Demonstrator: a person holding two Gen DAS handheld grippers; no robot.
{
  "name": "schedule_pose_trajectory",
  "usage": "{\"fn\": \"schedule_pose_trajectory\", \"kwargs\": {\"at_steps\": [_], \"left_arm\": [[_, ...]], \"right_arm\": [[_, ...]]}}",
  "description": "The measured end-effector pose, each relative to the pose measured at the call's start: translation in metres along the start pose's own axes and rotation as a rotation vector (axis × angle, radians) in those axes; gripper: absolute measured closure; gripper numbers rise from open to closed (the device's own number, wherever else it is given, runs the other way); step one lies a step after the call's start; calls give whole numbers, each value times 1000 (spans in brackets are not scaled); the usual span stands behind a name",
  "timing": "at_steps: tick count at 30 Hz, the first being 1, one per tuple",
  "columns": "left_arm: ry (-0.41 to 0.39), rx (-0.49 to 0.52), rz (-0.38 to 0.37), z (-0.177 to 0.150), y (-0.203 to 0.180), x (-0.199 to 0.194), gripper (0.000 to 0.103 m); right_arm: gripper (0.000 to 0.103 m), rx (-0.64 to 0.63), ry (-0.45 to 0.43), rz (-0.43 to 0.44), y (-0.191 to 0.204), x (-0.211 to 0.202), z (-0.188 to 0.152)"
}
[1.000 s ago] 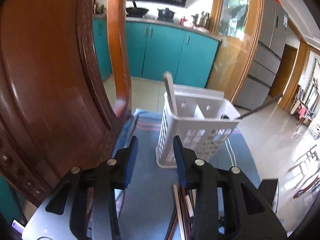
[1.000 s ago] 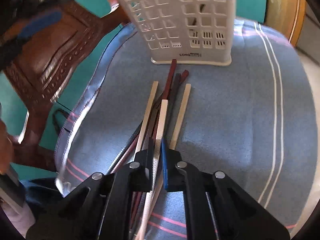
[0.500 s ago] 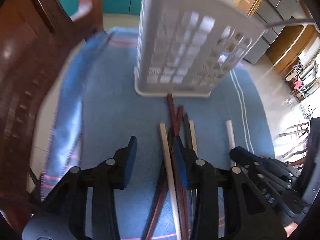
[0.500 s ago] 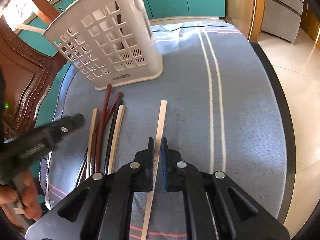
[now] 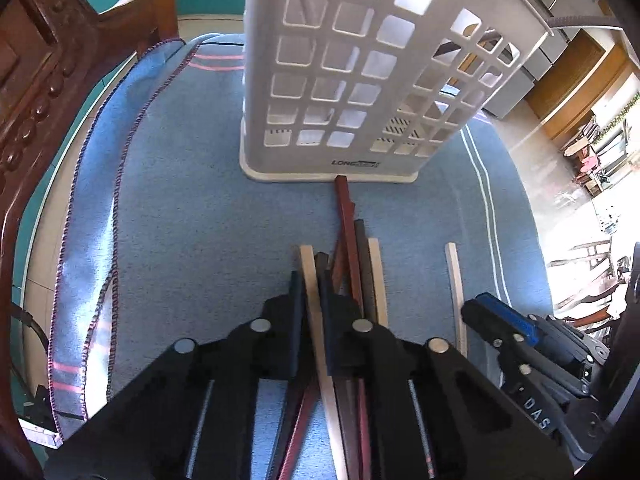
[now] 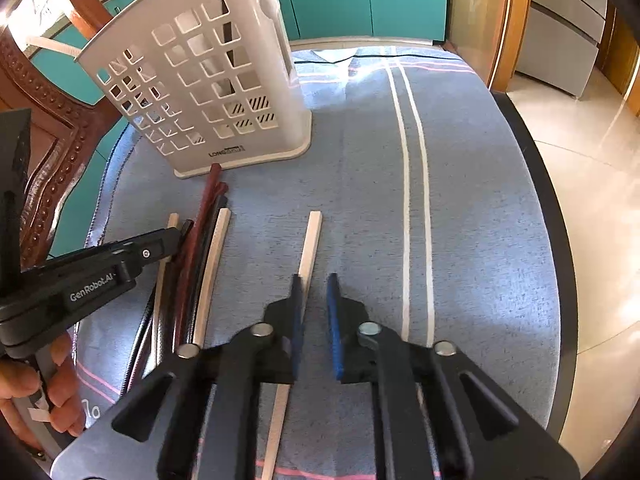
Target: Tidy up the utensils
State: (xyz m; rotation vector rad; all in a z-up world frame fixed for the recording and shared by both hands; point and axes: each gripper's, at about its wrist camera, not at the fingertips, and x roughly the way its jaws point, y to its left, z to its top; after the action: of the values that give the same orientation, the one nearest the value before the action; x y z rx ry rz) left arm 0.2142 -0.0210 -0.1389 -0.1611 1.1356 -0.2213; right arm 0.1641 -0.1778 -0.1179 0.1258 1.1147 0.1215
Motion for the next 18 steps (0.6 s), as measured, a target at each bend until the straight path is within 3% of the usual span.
{"fn": "schedule_pose_trajectory", "kwargs": {"at_steps": [3,13,14,15,18], "left_arm": [[-7,-5,-4,3,2,-4,94],[-59,-13,-3,3,15,-27,95],[-67,-9,0,3,15,-30,95],[-77,-4,1,4,13,-33,95],[-111,1,1,2,14,-44,95]], "right_arm": [[79,-9,-1,-6,1,3,1],[78,-78,-23,-100,16,14,6],[79,-93,-29,-114,18,15,6],[94,-97,-33,-106,20,16,7],[96,-68,-24,-42,17,14,7]]}}
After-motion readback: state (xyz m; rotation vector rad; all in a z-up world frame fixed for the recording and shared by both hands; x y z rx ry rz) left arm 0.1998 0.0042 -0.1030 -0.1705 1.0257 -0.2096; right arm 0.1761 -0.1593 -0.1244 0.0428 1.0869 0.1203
